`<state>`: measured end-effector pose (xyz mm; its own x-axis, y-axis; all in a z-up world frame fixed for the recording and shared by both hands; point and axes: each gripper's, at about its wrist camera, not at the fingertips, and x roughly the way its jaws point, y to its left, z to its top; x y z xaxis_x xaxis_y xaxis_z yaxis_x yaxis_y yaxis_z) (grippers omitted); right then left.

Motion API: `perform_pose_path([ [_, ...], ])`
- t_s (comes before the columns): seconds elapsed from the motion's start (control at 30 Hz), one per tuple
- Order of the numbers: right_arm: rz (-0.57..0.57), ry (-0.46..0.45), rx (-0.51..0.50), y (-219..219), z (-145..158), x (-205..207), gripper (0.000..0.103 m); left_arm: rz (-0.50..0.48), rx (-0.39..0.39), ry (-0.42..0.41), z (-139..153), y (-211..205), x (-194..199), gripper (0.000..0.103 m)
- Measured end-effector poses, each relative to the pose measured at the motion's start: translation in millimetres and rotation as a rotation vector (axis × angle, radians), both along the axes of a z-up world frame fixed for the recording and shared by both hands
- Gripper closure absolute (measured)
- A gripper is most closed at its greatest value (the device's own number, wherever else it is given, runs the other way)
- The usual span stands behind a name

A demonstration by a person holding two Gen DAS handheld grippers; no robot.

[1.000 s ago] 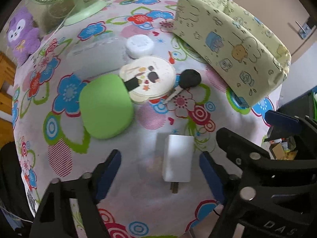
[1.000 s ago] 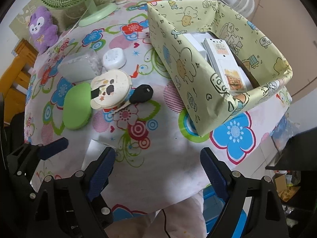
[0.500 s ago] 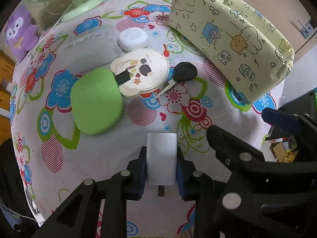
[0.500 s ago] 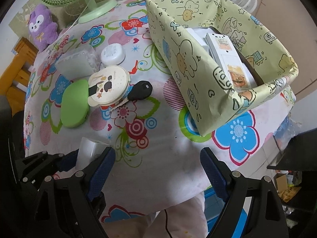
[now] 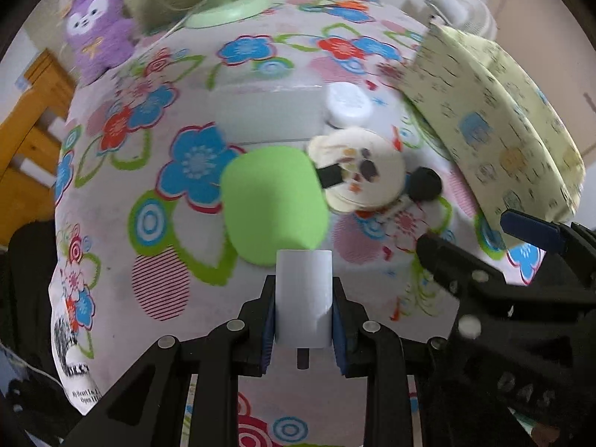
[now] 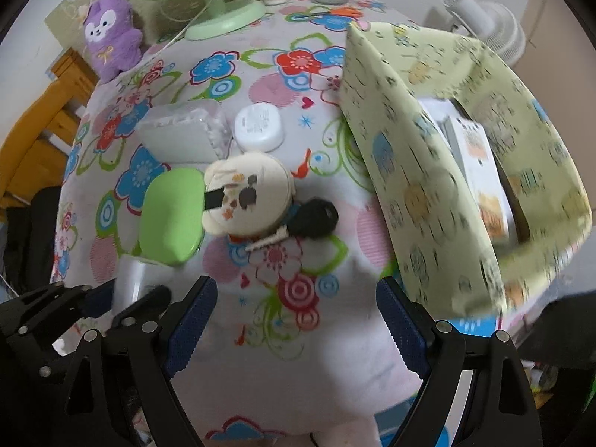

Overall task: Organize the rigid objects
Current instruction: 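Grasp the white plug with the left tool, then lift the white plug with the left tool while the right tool grasps the black key fob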

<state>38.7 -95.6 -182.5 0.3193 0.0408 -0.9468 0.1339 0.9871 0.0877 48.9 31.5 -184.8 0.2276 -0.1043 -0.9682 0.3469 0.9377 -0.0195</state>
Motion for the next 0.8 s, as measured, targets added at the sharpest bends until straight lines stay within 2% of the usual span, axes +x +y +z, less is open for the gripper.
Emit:
perform_pose_path([
  [0.27, -0.158, 0.039, 0.009, -7, -20, 15, 0.017, 0.088, -0.001, 0.011, -7, 9, 14, 0.078],
  [0.37, -0.180, 0.038, -0.018, -4, -25, 17, 0.018, 0.101, 0.002, 0.016, -9, 13, 16, 0.078],
  [0.53, -0.263, -0.002, -0.070, -3, -32, 16, 0.021, 0.089, 0.016, 0.018, -13, 15, 21, 0.078],
  [0.63, -0.317, -0.017, -0.074, -5, -37, 16, 0.027, 0.076, 0.018, 0.020, -14, 16, 24, 0.078],
  [0.8, -0.343, -0.043, -0.116, 1, -40, 19, 0.031, 0.037, 0.030, 0.016, -14, 12, 29, 0.078],
])
